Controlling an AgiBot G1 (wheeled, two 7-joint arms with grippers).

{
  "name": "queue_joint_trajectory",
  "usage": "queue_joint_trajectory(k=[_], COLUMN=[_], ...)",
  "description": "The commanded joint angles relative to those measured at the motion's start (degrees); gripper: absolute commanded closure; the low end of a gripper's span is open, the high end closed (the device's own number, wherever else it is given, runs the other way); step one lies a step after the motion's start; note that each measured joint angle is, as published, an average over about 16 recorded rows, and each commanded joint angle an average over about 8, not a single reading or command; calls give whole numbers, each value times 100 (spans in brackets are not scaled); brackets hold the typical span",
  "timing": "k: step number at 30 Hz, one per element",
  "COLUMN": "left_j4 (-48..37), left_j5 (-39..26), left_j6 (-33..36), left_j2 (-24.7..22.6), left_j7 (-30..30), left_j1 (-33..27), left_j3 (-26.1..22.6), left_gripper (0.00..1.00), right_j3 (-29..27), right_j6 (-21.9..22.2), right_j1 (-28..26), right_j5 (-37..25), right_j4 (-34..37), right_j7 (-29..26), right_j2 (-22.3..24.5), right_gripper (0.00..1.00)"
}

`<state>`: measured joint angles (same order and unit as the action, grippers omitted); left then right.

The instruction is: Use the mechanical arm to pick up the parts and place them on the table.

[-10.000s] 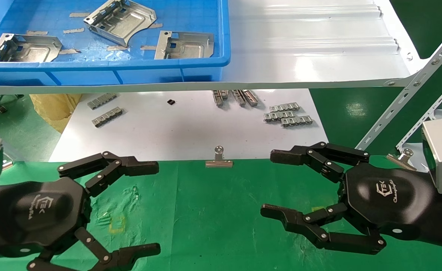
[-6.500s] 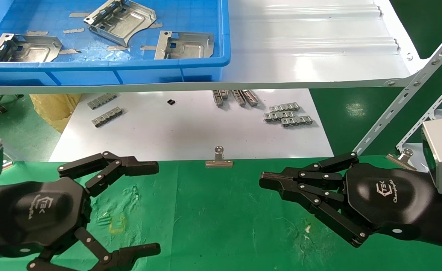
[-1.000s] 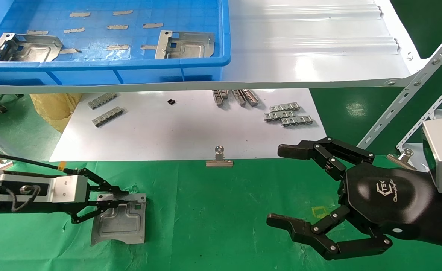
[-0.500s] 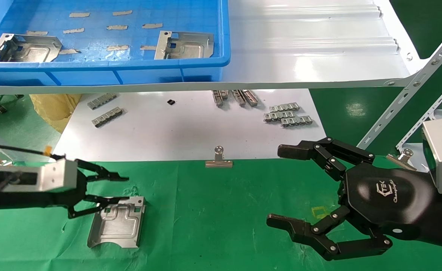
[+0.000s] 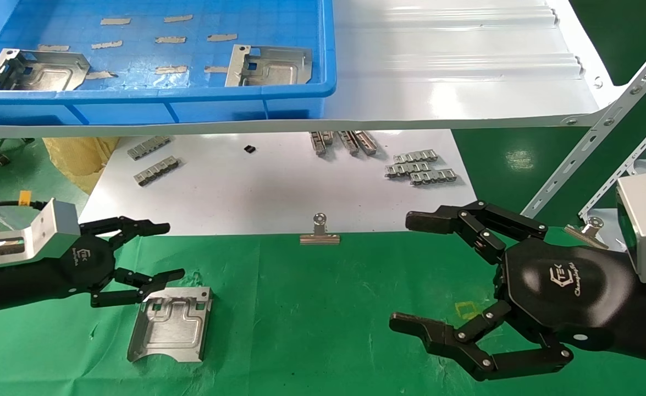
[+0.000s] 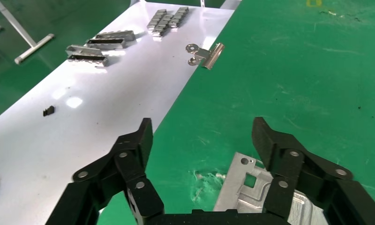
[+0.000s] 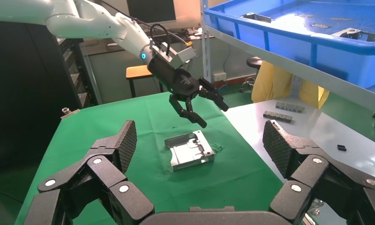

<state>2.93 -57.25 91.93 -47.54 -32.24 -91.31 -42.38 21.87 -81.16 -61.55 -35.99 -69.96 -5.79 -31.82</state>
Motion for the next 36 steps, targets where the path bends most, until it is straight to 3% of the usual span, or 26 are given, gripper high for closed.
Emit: queue_joint_trajectory(k=[1,9,36], left_j4=[-5,431,3603], left_j5=[26,87,781], left_j6=[2,-39,-319], left_j2=[4,74,637], left_j7=[1,239,2180], left_j1=[18,175,1514], left_j3=[11,153,1340], left_gripper=[0,0,0], right_j3=[0,0,0], right_j6=[0,0,0], right_j1=[0,0,0], right_j5=[0,0,0], right_j4=[0,1,1], right_j7=[0,0,0], right_j2=[0,0,0], right_gripper=[0,0,0])
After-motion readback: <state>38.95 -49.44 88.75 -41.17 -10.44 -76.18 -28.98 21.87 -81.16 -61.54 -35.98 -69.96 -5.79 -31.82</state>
